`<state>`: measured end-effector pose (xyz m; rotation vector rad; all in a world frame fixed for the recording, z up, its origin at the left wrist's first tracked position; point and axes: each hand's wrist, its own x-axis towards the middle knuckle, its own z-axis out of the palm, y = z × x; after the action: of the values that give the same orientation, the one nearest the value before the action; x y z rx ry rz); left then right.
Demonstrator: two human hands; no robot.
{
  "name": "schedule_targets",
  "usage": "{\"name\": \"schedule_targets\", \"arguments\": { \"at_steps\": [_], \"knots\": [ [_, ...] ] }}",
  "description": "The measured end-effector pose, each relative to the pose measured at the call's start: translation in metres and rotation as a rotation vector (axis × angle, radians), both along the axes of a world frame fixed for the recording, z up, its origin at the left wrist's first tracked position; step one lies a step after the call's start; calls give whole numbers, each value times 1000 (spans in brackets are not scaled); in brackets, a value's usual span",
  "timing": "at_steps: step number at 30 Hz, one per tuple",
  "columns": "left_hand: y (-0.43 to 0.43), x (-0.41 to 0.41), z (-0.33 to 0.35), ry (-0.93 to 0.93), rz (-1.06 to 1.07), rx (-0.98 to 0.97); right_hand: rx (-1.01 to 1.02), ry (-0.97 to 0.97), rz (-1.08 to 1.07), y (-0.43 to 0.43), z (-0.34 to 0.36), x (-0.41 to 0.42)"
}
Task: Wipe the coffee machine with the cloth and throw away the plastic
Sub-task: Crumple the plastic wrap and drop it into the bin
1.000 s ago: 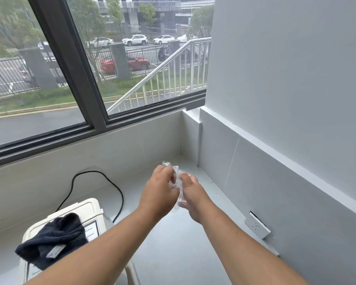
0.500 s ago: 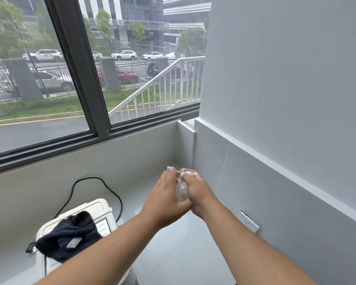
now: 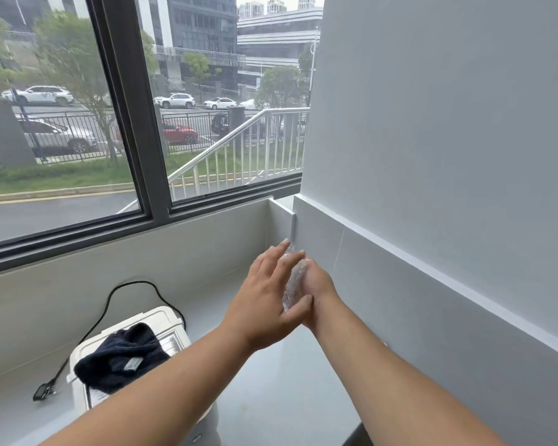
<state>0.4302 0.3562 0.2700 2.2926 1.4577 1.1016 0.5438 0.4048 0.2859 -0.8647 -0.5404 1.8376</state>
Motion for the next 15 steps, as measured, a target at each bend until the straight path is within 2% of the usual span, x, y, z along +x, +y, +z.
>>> {"name": "schedule_targets", "arguments": {
  "at_steps": [2,6,9,15],
  "knots": [
    [-4,-2,2,-6,10,24,-12,46,99,-10,6,-3],
    [-11,-10,6,-54,16,10,40,26,152,-30,16,-10],
    [-13,-12,10,-94,44,23,95,-61,127,-38,16,-15],
    [-15,-13,14,-141,149,41,145,-101,62,-56,11,-17]
  ]
}}
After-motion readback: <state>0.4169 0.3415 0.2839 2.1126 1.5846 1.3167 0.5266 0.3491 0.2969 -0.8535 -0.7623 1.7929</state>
